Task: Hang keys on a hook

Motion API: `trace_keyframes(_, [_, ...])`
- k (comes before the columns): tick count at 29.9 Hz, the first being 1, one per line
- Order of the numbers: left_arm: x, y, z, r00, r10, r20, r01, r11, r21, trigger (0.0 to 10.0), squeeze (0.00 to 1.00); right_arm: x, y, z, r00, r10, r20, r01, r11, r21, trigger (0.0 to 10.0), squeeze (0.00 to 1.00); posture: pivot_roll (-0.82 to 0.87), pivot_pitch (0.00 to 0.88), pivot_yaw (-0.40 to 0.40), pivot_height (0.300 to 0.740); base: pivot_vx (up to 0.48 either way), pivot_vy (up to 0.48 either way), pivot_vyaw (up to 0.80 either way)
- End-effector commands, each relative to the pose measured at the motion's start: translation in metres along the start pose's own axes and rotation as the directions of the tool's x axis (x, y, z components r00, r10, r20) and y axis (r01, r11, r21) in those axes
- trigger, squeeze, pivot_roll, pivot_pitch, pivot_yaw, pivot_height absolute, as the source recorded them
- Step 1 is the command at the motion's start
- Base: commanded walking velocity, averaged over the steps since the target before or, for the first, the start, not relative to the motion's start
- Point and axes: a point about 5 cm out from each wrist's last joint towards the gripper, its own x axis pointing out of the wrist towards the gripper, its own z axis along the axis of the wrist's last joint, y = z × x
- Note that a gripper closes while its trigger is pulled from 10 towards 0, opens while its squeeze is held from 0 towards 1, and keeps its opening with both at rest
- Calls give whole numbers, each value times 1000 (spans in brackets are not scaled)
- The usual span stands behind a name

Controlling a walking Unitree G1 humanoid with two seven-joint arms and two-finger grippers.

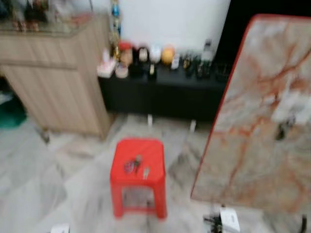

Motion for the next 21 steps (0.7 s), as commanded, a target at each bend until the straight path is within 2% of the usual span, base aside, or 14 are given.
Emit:
trace_keyframes(1, [0,-4,-4,1000,-10,-18,10,1000,-4,10000,0,-3,-8,-10,999,-23,-32,23,1000,20,10000,0,34,0,-9,740,0,450,0])
trace_keyframes(14, [1,-3,0,1000,-3,-13,3,1000,-2,10000,0,-3,-8,-13,999,-23,-31,25,998,58,10000,0,37,0,4,740,0,454,0])
trace_keyframes(21, [0,8,3,1000,15,-7,-15,1000,6,10000,0,-3,-4,-15,999,-20,-32,22,997,73,10000,0,41,0,16,740,0,431,0])
